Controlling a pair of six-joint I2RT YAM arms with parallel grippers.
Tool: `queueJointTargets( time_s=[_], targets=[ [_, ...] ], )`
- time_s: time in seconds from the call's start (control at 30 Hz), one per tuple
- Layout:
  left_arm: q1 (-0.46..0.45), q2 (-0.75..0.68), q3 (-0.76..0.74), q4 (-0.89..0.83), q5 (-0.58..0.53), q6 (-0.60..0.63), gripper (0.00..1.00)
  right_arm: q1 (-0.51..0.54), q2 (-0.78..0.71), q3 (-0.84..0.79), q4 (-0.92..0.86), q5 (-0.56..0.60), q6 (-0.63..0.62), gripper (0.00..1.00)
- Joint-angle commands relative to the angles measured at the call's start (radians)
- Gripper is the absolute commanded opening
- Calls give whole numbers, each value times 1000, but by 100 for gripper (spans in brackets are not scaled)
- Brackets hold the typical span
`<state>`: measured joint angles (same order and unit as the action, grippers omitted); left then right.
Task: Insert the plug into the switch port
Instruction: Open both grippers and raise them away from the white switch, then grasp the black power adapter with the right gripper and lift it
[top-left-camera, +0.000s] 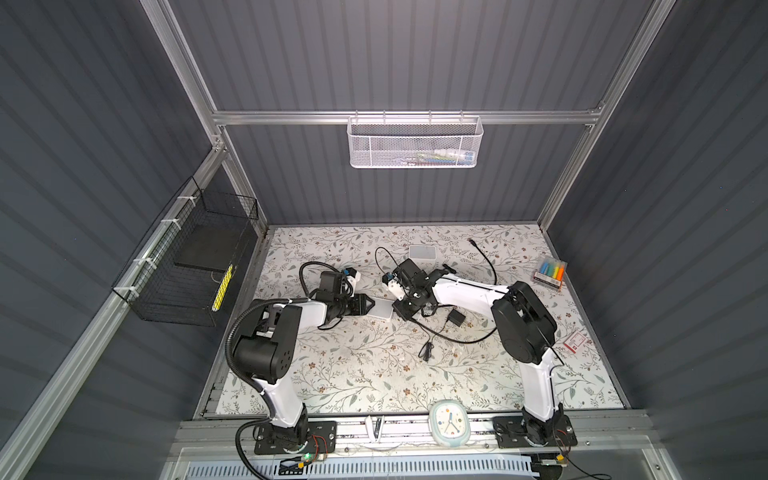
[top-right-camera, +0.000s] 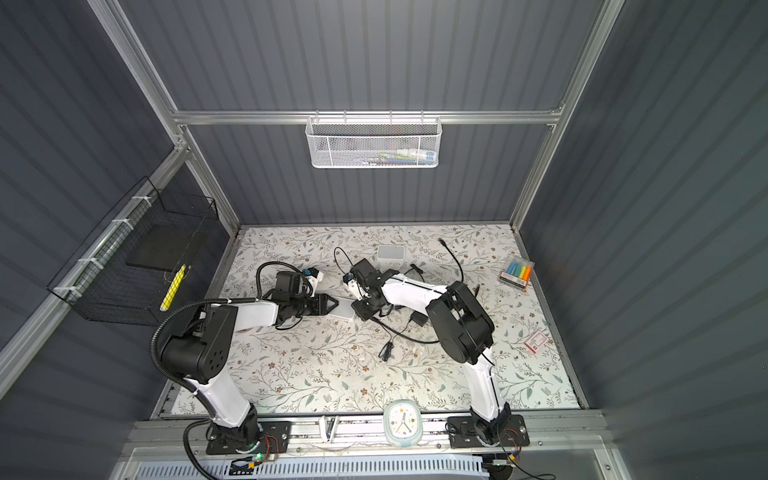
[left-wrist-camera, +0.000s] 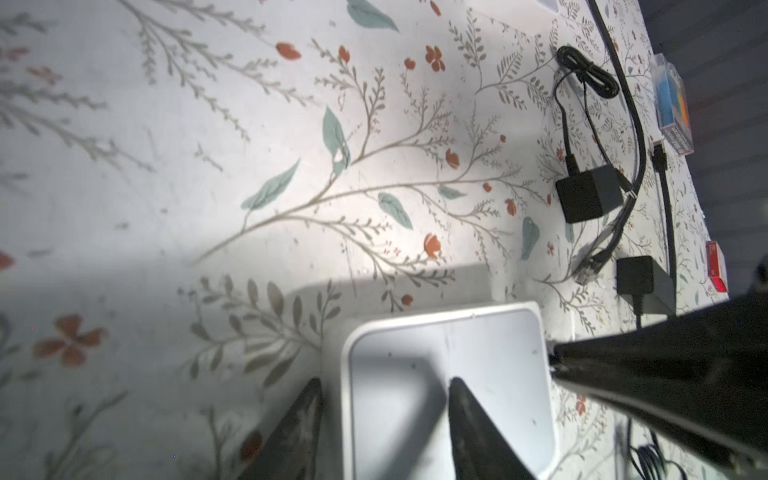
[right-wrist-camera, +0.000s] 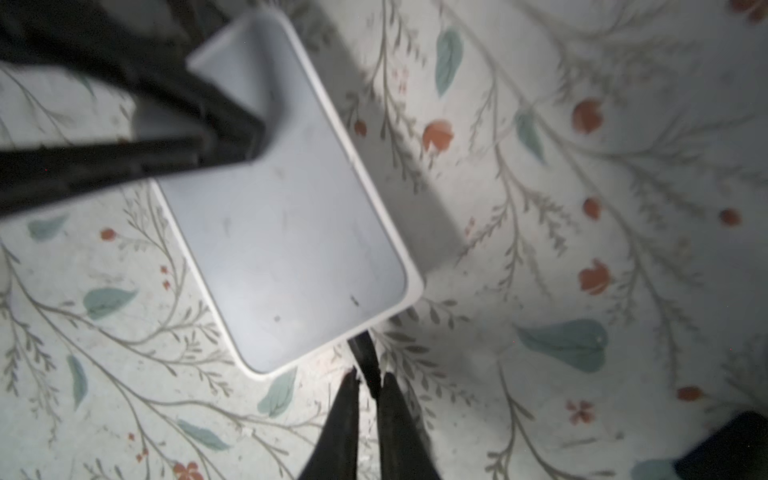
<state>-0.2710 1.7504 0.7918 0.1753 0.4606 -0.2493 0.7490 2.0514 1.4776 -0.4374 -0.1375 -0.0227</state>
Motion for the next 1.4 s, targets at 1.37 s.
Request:
queueJointTargets(
  time_s=[1.37],
  targets=[
    [108,-585,22,-282,-376,22,78,-177,-309,-466,-6,104,810,38]
  ],
)
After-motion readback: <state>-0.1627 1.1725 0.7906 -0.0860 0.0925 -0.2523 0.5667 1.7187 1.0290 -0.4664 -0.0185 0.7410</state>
